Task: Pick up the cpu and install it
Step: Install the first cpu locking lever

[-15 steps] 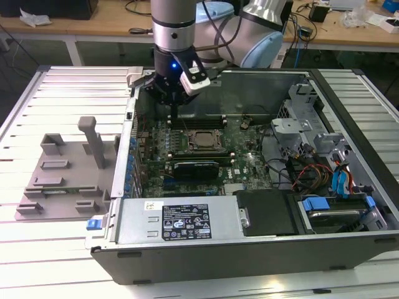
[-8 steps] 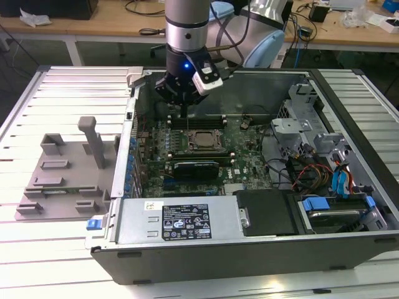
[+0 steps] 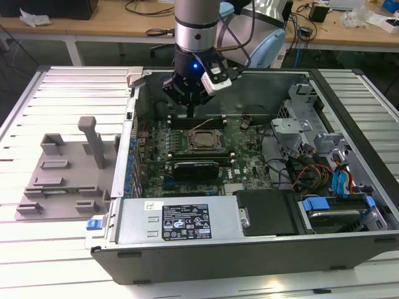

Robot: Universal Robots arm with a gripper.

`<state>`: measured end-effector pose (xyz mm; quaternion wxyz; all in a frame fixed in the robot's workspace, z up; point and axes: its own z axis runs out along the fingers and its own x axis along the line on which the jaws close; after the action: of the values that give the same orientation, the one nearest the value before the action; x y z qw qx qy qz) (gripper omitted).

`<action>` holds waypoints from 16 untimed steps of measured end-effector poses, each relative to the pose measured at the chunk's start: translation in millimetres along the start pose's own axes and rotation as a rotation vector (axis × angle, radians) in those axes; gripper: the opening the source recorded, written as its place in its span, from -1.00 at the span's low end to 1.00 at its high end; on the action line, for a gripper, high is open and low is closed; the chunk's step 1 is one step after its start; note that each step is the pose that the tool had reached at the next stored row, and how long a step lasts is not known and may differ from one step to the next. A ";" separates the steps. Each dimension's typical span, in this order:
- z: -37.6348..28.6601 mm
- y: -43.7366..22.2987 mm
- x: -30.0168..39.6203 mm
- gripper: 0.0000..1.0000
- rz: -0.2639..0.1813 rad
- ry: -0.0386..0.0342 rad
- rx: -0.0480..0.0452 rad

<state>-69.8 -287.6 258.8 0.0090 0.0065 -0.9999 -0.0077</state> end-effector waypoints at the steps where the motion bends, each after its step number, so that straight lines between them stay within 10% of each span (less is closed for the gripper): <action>1: 0.8 0.0 0.0 -0.79 -0.003 -0.0002 -0.0057; 16: 25.0 0.3 -4.8 -0.79 -0.055 0.0009 -0.0035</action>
<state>-65.5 -286.9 233.7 0.0093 0.0339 -0.9993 -0.0097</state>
